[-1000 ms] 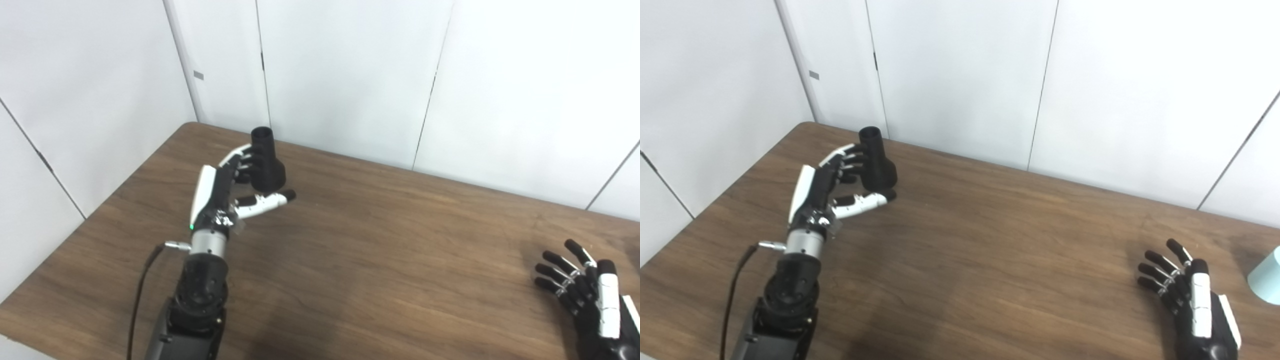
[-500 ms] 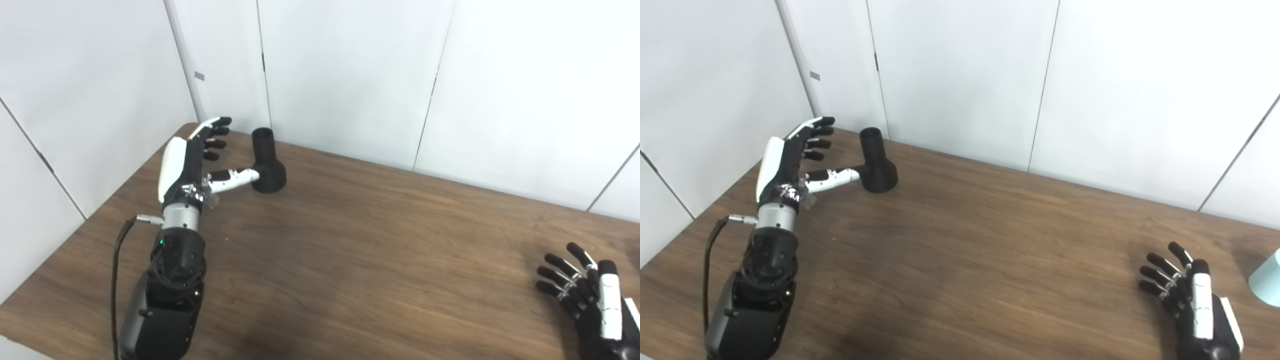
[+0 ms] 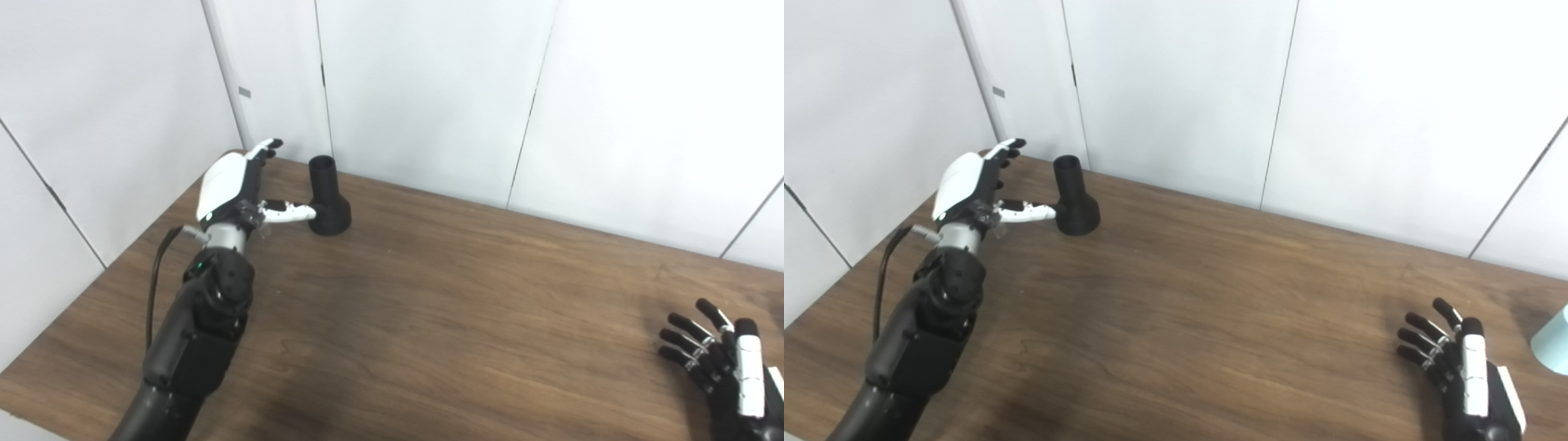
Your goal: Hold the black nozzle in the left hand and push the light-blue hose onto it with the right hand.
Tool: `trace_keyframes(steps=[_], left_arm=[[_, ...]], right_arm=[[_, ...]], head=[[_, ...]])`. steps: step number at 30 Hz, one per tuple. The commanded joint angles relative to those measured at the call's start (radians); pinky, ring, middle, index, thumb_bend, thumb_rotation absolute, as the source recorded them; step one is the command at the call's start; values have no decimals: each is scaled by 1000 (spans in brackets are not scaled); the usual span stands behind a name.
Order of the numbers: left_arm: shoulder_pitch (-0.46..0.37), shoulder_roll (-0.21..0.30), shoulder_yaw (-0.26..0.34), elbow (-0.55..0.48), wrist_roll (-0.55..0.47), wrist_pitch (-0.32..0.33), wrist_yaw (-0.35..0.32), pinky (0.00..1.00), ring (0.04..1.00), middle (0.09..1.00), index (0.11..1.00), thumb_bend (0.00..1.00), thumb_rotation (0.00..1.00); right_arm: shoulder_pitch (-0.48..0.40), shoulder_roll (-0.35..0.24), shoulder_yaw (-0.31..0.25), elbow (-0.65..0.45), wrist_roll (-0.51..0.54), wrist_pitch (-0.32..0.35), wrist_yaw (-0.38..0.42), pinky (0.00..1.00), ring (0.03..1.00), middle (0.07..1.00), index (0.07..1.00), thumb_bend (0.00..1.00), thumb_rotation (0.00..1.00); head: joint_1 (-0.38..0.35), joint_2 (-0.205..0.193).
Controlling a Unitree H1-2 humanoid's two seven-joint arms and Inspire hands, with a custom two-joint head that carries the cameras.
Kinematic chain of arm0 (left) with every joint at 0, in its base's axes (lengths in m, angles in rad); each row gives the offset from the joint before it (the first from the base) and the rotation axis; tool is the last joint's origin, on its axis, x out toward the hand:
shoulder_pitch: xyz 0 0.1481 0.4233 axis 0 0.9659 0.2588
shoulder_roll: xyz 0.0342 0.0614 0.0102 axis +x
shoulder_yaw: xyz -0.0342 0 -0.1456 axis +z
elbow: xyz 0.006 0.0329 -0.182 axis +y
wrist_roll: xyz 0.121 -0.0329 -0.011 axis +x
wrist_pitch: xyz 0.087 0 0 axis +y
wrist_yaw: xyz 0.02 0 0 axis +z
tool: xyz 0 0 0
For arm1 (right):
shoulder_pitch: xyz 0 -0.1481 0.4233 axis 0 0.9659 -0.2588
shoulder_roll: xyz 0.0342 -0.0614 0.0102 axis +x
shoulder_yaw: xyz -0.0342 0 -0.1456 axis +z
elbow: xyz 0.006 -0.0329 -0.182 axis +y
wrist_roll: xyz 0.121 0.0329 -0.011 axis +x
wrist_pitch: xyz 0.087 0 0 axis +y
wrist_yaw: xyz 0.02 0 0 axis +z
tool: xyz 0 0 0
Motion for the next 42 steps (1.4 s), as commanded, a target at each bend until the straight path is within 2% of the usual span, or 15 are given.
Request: trace_keyframes(steps=[1, 2, 3, 4, 7, 9, 13, 23, 28, 36, 40, 42], left_arm=[[-57, 25, -6, 23, 36, 3, 4, 816, 889, 899, 903, 1000, 297], [-66, 28, -17, 43, 45, 1, 13, 898, 894, 897, 891, 1000, 311], [-72, 32, -27, 59, 52, -2, 21, 902, 894, 896, 889, 1000, 313], [-79, 36, -37, 71, 56, -2, 18, 948, 904, 898, 885, 1000, 323], [-105, 59, -80, 116, 75, -1, -34, 995, 980, 932, 911, 1000, 351], [-123, 66, -97, 144, 78, 2, -58, 999, 996, 940, 919, 1000, 365], [-155, 46, -97, 196, 73, 3, -85, 1000, 1000, 950, 924, 1000, 415], [-210, 31, -155, 308, 86, 1, -74, 1000, 1000, 968, 925, 1000, 431], [-241, 23, -177, 365, 95, 2, -52, 1000, 993, 940, 894, 1000, 396], [-300, -9, -170, 469, 171, 3, -84, 1000, 962, 897, 839, 1000, 346], [-306, -25, -156, 485, 190, 3, -71, 1000, 925, 852, 777, 1000, 319], [-305, -34, -147, 482, 205, 3, -64, 1000, 934, 838, 737, 958, 290]], right_arm=[[10, -6, 0, -19, -7, 17, -2, 682, 726, 754, 893, 431, 1000], [12, -7, 1, -21, -7, 16, 0, 700, 732, 755, 897, 424, 1000], [12, -8, 1, -20, -7, 14, 1, 702, 733, 755, 898, 423, 1000], [13, -7, 0, -22, -8, 16, -1, 708, 734, 756, 898, 418, 1000], [14, -5, -1, -22, -11, 13, -5, 679, 725, 752, 902, 366, 1000], [17, -7, 0, -24, -10, 10, -2, 672, 722, 748, 901, 348, 1000], [22, -16, 8, -24, -13, 4, 9, 684, 721, 735, 883, 362, 1000], [27, -21, 16, -34, -16, 4, 17, 700, 712, 716, 870, 381, 1000], [29, -23, 19, -35, -18, -1, 21, 709, 697, 686, 870, 400, 1000], [34, -20, 23, -51, -32, 2, 15, 687, 680, 677, 861, 395, 1000], [35, -20, 24, -50, -37, -7, 18, 683, 674, 674, 861, 392, 1000], [34, -20, 23, -46, -36, -12, 19, 687, 673, 673, 859, 389, 1000]], head=[[-1, 1], [-2, 3], [-3, 4], [-2, 5], [-3, 6], [-8, 10], [-9, 13], [-15, 21], [-22, 27], [-29, 36], [-29, 36], [-28, 38]])
